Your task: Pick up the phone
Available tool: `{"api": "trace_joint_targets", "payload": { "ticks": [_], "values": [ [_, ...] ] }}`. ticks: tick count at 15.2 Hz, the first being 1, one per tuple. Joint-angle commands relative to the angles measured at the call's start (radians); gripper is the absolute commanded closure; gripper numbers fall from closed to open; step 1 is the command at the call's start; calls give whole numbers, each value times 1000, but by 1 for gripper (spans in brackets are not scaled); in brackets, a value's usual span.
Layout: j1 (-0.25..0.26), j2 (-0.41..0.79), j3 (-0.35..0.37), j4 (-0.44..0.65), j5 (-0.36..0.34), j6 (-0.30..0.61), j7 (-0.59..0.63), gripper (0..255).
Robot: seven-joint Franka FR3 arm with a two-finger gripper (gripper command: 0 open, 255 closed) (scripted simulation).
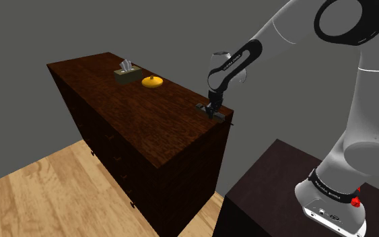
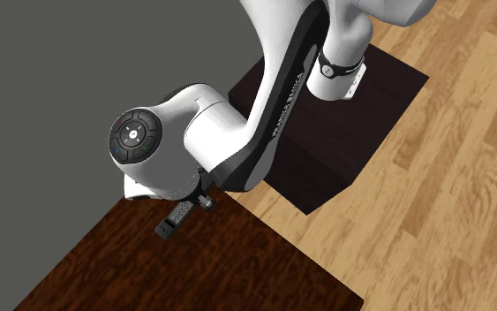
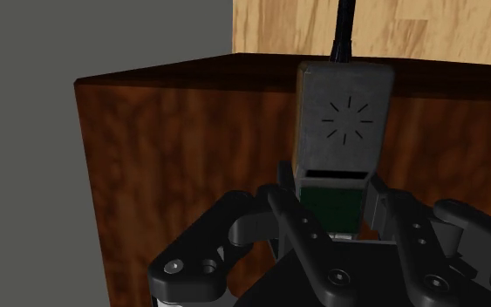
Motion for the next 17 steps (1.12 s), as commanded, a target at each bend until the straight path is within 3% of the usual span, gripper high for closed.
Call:
{"api": "trace_joint_targets", "payload": {
  "ticks": [1, 8, 17],
  "values": [
    [0, 1, 0, 0, 0, 1, 0, 255],
    [0, 3, 0, -1, 0, 3, 0, 255],
    [4, -87, -5, 12, -11, -99, 8, 255]
  ]
}}
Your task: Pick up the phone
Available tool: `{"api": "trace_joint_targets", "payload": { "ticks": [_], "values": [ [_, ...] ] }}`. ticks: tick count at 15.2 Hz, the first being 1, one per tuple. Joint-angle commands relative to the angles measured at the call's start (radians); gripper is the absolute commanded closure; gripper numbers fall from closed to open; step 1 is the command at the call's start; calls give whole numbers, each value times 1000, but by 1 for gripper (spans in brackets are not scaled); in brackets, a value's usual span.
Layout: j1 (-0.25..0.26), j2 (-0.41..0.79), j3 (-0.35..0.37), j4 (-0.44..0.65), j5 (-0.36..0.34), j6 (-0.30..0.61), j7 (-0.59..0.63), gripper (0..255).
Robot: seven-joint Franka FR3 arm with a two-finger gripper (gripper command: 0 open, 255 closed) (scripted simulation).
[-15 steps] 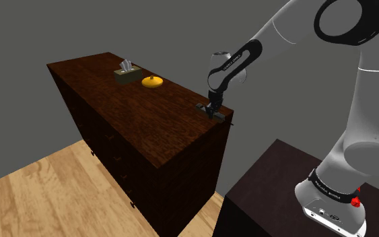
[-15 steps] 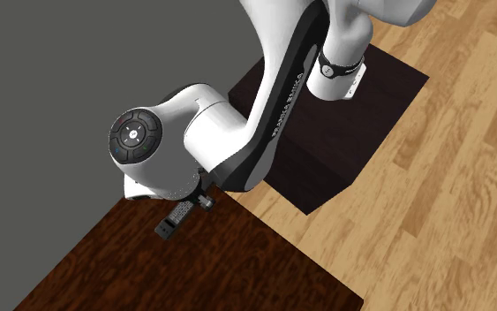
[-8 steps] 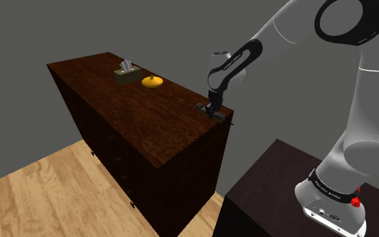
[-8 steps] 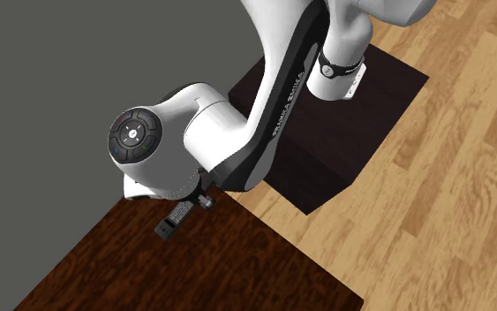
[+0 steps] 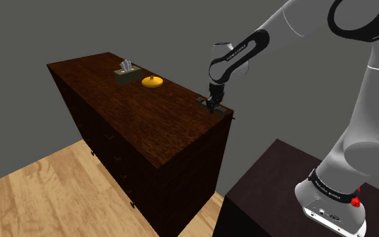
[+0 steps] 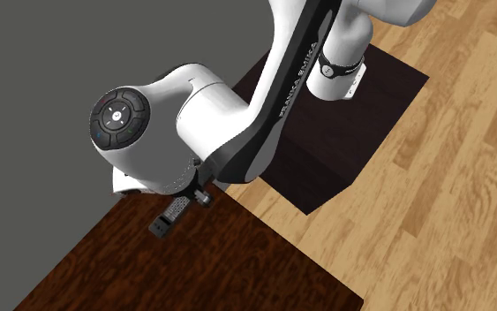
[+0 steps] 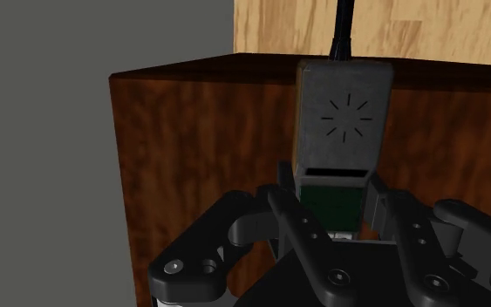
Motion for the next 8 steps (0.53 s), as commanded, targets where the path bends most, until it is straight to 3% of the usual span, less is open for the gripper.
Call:
{"api": "trace_joint_targets", "payload": {
  "ticks": [1, 8],
  "values": [
    [1, -18, -1, 6, -2, -25, 2, 255],
    [2, -63, -3, 23, -8, -86, 6, 255]
  ]
}}
